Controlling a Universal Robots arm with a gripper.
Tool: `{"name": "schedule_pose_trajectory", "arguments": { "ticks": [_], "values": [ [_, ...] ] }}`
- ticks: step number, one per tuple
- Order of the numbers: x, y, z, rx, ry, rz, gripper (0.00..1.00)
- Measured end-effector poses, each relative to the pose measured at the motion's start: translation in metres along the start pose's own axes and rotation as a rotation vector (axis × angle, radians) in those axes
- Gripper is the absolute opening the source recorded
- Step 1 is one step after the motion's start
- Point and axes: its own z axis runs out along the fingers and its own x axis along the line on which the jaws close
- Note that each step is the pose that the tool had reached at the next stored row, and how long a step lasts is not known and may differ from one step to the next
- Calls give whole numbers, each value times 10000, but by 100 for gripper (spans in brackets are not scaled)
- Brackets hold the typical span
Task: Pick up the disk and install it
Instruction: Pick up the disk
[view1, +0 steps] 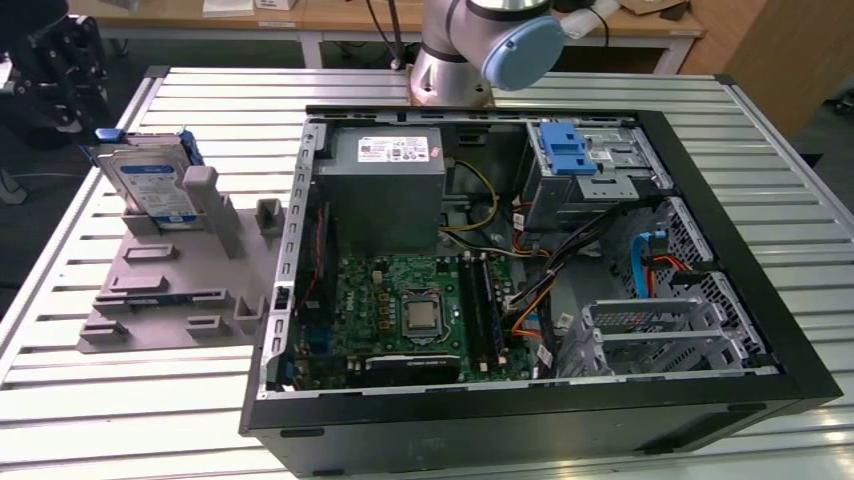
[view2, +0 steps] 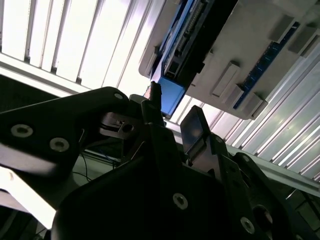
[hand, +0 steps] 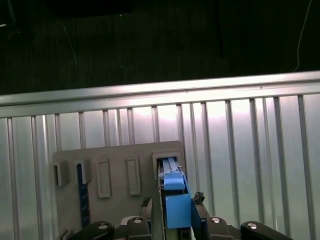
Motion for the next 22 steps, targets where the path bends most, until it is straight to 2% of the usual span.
{"name": "schedule_pose_trajectory", "arguments": {
  "ticks": [9,16,18,19,22],
  "values": [
    [-12,4,87,3,0,-1,43],
    [-19,5,134,48,-2,0,43],
    [-23,5,149,55,-4,0,44],
    [-23,5,158,57,-4,-1,51],
    [-24,5,190,69,-5,-25,51]
  ]
}}
